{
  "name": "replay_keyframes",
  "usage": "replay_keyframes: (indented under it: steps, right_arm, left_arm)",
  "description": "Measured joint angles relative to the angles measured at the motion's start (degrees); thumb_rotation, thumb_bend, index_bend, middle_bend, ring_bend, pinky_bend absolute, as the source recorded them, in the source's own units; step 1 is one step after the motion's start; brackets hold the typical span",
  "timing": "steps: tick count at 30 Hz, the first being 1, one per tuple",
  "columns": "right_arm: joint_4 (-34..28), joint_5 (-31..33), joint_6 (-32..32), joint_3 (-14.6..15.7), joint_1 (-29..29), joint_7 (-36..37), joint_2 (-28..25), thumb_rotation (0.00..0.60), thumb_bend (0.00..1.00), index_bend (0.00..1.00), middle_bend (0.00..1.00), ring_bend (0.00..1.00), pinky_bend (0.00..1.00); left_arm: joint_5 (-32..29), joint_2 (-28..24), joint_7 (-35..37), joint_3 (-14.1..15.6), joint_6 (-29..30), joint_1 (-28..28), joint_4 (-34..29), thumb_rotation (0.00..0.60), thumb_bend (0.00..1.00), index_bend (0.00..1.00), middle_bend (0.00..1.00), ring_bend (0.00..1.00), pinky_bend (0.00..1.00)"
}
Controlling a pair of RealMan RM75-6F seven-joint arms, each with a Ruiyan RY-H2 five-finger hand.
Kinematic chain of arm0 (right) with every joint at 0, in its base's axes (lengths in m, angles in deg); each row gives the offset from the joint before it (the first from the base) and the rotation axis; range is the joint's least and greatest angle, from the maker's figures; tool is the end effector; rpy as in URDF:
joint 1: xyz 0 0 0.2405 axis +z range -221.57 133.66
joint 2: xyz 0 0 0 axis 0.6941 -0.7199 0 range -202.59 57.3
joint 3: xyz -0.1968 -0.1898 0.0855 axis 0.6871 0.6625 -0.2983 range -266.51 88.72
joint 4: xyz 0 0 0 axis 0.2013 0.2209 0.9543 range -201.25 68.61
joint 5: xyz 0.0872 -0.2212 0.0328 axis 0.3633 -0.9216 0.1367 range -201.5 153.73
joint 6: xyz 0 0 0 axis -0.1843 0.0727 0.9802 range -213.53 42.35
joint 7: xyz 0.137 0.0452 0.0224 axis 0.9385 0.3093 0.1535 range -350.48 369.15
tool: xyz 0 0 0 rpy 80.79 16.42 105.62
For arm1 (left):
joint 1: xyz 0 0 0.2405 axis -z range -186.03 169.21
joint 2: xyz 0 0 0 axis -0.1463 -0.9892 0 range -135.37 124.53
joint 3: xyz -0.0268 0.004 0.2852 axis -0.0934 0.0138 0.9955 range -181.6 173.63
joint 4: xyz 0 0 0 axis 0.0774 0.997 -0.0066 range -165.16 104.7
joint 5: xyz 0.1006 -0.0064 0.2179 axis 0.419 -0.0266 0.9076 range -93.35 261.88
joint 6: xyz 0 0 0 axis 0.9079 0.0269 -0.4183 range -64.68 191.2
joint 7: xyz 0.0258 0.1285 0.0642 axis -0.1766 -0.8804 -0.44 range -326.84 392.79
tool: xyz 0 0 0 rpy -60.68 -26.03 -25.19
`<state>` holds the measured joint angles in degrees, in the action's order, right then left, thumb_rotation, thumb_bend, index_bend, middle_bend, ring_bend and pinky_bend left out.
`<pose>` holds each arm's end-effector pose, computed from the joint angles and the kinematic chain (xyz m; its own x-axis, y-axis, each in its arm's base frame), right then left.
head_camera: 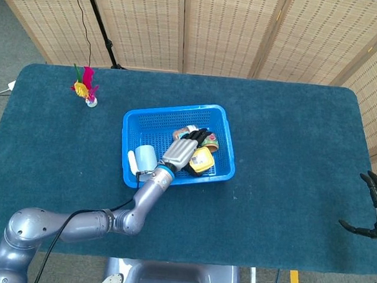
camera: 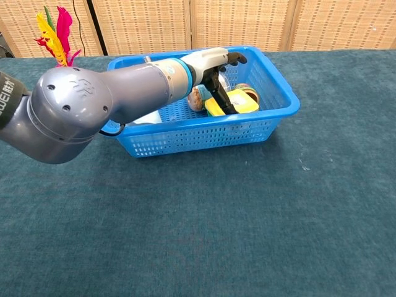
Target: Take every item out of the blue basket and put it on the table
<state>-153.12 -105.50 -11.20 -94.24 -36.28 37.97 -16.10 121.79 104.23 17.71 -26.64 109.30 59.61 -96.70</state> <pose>-0.3886 -0.2183 0.1985 0.1130 -0.0673 0.9913 -0.9893 0.0846 0.1185 0.0081 0.4255 -0.1473 0.1046 0.4545 0.8846 0.9585 -0.2832 0.0321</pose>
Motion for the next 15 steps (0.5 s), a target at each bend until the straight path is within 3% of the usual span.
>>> replay_keyframes:
  steps: [4, 12, 15]
  right_arm:
    - [-0.09, -0.18, 0.16, 0.05, -0.04, 0.18, -0.10, 0.600, 0.00, 0.00, 0.00, 0.00, 0.00]
    - [-0.26, -0.51, -0.01, 0.25, 0.06, 0.24, -0.21, 0.600, 0.00, 0.00, 0.00, 0.00, 0.00]
    - [-0.31, -0.57, 0.00, 0.29, 0.08, 0.14, -0.24, 0.600, 0.00, 0.00, 0.00, 0.00, 0.00]
  left_arm:
    - [0.19, 1.17, -0.67, -0.01, 1.67, 0.17, 0.98, 0.600, 0.21, 0.21, 0.06, 0.15, 0.40]
    - [0.57, 2.35, -2.33, -0.07, 3.52, 0.09, 1.70, 0.600, 0.27, 0.40, 0.20, 0.28, 0.48]
    - [1.03, 2.72, -2.55, -0.06, 3.90, -0.03, 1.91, 0.600, 0.34, 0.47, 0.25, 0.33, 0.52]
